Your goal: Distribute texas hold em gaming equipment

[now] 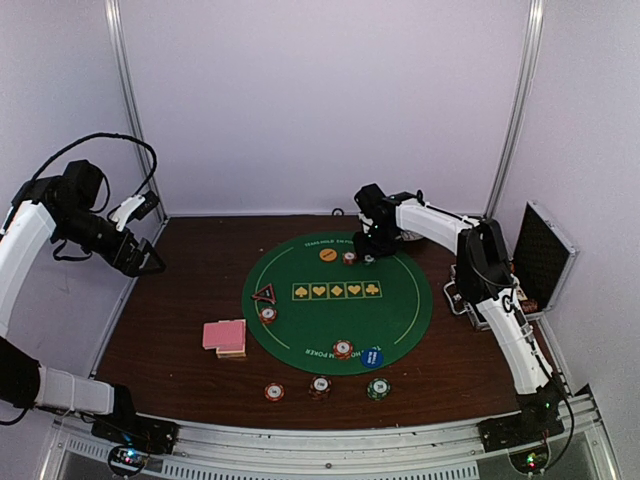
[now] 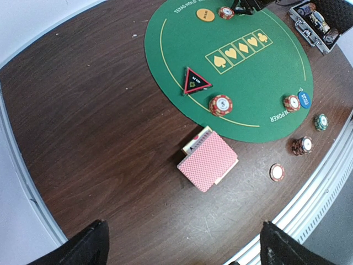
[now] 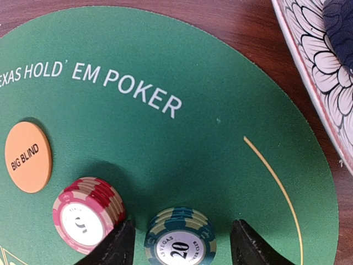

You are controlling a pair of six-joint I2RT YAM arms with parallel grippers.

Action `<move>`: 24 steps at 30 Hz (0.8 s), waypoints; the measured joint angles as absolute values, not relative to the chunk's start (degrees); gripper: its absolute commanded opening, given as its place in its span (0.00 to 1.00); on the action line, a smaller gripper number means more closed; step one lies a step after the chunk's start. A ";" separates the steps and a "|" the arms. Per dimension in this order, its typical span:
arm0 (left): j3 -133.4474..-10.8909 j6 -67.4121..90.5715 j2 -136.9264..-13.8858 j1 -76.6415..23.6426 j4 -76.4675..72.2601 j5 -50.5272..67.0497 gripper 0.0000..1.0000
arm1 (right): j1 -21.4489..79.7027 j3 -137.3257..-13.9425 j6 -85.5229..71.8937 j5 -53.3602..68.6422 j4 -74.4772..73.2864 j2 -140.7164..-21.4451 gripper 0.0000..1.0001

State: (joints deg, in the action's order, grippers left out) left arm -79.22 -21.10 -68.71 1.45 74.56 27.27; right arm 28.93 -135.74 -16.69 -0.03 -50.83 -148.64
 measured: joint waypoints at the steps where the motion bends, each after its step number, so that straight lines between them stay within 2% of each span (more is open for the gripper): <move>1: -79.22 -21.10 -68.71 1.45 74.56 27.27 0.98 | 28.93 -135.76 -16.67 -0.01 -50.85 -148.64 0.63; 6: -79.22 -21.10 -68.71 1.45 74.56 27.29 0.98 | 29.08 -135.04 -16.67 0.49 -51.03 -147.39 0.63; 9: -79.22 -21.10 -68.71 1.45 74.54 27.33 0.98 | 29.76 -130.37 -16.69 0.75 -50.59 -142.28 0.65; 18: -79.22 -21.10 -68.71 1.45 74.32 27.46 0.98 | 38.20 -103.70 -16.62 -0.36 -44.42 -113.78 0.75; 24: -79.22 -21.10 -68.69 1.45 74.15 27.46 0.98 | 49.04 -89.47 -16.80 -1.41 -43.99 -102.87 0.81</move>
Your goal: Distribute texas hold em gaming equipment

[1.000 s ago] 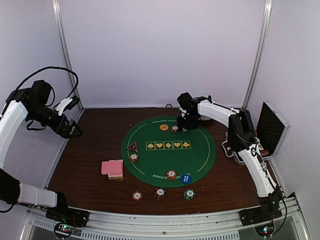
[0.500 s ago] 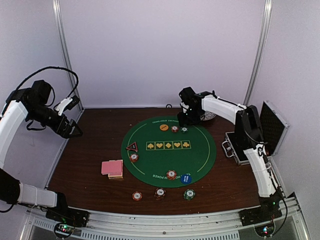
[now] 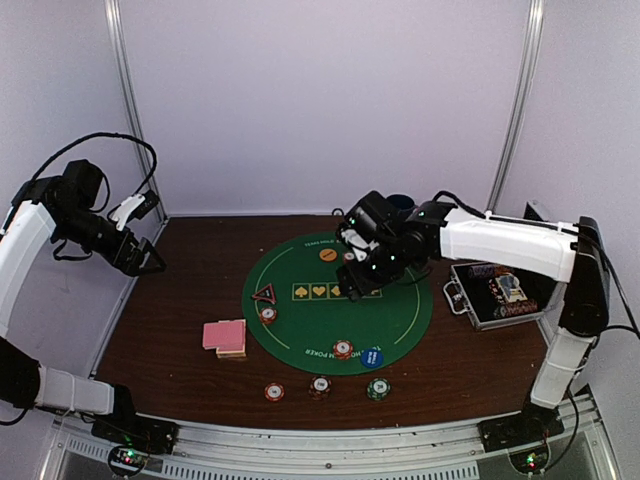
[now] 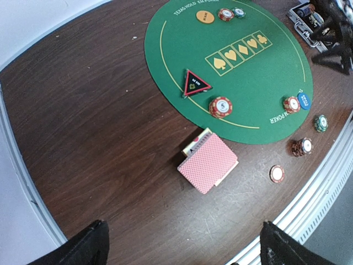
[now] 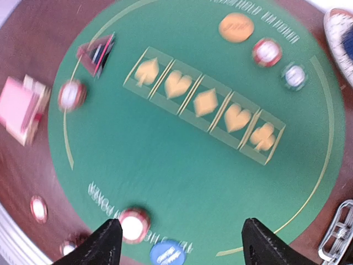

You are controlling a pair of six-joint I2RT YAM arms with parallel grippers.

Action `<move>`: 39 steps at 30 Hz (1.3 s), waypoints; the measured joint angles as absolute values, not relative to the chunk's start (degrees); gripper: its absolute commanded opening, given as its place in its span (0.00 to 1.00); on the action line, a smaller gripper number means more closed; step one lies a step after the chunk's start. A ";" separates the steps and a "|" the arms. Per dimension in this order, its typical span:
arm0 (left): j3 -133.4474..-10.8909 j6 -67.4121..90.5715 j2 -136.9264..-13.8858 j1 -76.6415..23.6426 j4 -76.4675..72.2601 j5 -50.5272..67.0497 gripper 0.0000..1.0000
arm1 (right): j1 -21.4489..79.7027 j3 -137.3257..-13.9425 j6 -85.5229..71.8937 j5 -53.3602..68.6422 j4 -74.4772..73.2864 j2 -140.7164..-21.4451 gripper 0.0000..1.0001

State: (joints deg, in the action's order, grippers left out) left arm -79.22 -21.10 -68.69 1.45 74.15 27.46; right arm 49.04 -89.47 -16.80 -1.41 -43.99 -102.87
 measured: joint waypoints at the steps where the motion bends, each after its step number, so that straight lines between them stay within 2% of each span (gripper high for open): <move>1: -79.22 -21.10 -68.69 1.45 74.13 27.49 0.98 | 50.98 -86.98 -16.99 -1.41 -44.05 -101.78 0.82; 11: -79.22 -21.10 -68.66 1.45 74.04 27.66 0.98 | 66.57 -70.50 -21.30 0.01 -47.03 -96.36 0.87; 19: -79.24 -21.10 -68.36 1.45 74.06 27.70 0.98 | 68.45 -64.29 -23.81 1.72 -46.59 -96.01 0.86; 32: -79.31 -21.10 -68.14 1.45 74.06 27.70 0.98 | 68.38 -62.22 -24.21 3.44 -43.90 -99.07 0.77; 39: -79.31 -21.10 -68.14 1.45 74.08 27.68 0.98 | 67.96 -61.87 -24.01 4.03 -43.22 -99.70 0.65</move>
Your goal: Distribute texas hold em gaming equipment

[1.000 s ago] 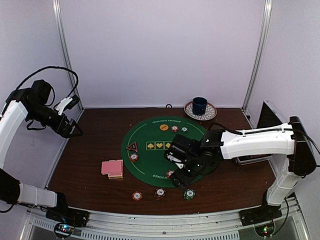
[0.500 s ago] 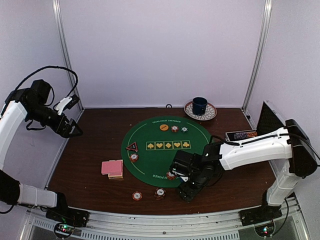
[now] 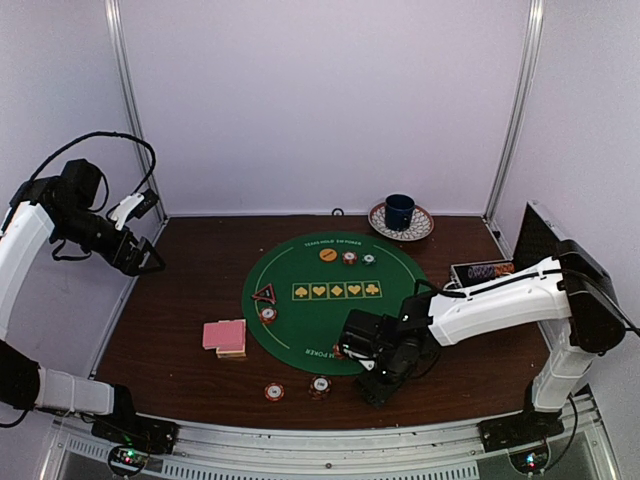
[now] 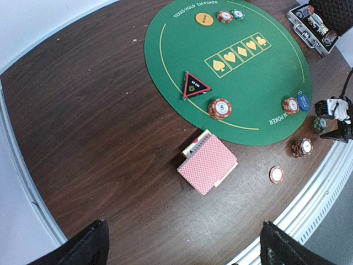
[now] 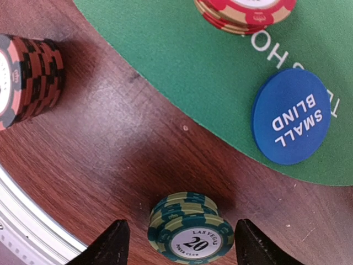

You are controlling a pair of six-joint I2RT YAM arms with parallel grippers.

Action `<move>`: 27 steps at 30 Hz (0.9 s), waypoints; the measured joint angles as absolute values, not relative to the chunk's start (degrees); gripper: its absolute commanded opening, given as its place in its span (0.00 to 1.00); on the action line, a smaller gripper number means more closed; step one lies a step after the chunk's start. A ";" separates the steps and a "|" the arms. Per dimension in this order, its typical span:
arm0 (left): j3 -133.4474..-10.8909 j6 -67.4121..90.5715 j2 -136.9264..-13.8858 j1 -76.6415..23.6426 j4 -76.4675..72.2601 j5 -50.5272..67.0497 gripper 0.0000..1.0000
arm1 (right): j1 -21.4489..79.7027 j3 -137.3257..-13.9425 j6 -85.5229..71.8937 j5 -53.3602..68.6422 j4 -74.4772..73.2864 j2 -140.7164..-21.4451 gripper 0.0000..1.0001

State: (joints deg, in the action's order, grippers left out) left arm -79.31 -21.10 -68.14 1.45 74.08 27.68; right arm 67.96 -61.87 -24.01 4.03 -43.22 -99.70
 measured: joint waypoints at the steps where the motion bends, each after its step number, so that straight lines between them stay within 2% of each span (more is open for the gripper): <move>1: -79.31 -21.10 -68.14 1.45 74.08 27.68 0.98 | 67.94 -61.84 -24.01 4.10 -43.18 -99.70 0.63; 10: -79.31 -21.08 -68.14 1.45 74.08 27.68 0.98 | 67.79 -61.58 -24.01 4.34 -42.98 -99.70 0.49; 18: -79.31 -21.08 -68.03 1.45 74.08 27.70 0.98 | 67.75 -62.76 -23.70 4.32 -45.78 -99.61 0.46; 27: -79.31 -21.10 -67.68 1.45 74.08 27.70 0.98 | 67.68 -70.28 -21.80 3.99 -51.68 -98.35 0.40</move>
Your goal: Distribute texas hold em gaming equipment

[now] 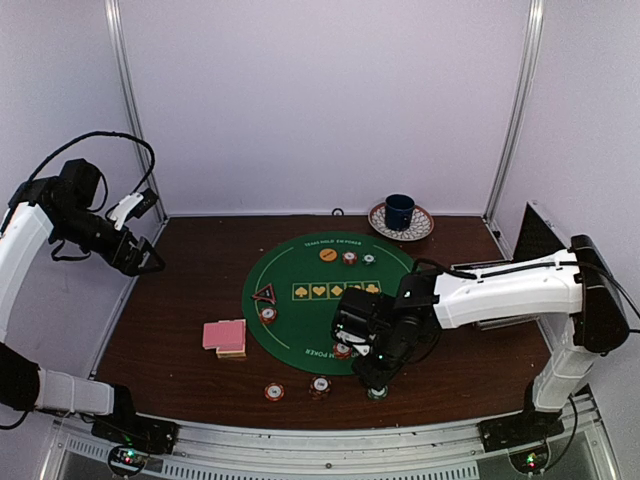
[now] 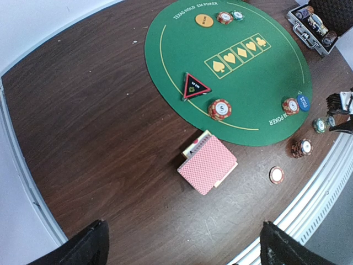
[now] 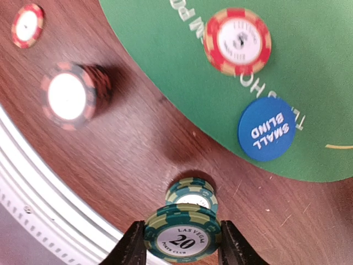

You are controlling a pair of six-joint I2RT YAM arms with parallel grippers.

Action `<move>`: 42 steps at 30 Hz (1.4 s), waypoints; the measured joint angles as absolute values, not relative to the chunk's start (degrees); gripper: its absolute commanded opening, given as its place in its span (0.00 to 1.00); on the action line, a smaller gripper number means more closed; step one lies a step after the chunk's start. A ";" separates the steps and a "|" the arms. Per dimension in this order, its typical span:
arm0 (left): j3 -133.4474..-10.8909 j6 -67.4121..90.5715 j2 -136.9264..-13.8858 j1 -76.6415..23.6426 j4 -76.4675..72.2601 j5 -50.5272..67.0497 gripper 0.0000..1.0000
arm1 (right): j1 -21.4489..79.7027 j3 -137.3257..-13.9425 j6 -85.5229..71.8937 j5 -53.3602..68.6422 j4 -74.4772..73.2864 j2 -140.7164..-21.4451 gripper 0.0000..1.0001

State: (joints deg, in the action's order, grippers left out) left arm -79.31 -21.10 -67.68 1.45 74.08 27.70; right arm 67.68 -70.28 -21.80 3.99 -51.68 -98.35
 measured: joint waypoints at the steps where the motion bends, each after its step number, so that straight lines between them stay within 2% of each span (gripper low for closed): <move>1: -79.31 -21.10 -67.66 1.45 74.08 27.70 0.97 | 67.59 -71.35 -21.52 3.99 -52.14 -98.35 0.40; 8: -79.31 -21.10 -67.33 1.45 74.08 27.81 0.98 | 65.23 -86.59 -19.22 3.18 -53.58 -103.83 0.40; 13: -79.31 -21.10 -67.22 1.45 74.08 28.05 0.98 | 64.16 -102.89 -16.84 3.01 -52.01 -116.51 0.40; 21: -79.31 -21.10 -67.16 1.45 74.06 28.18 0.98 | 63.46 -118.87 -14.37 4.12 -52.18 -133.88 0.41; 36: -79.29 -21.10 -67.11 1.45 74.02 28.34 0.97 | 60.95 -127.02 -13.39 5.39 -52.84 -142.47 0.41; 42: -79.29 -21.10 -67.11 1.45 74.02 28.34 0.98 | 59.99 -128.33 -13.32 6.04 -52.75 -144.11 0.51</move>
State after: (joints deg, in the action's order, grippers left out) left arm -79.29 -21.10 -67.11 1.45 74.02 28.34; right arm 59.99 -128.33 -13.32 6.04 -52.75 -144.11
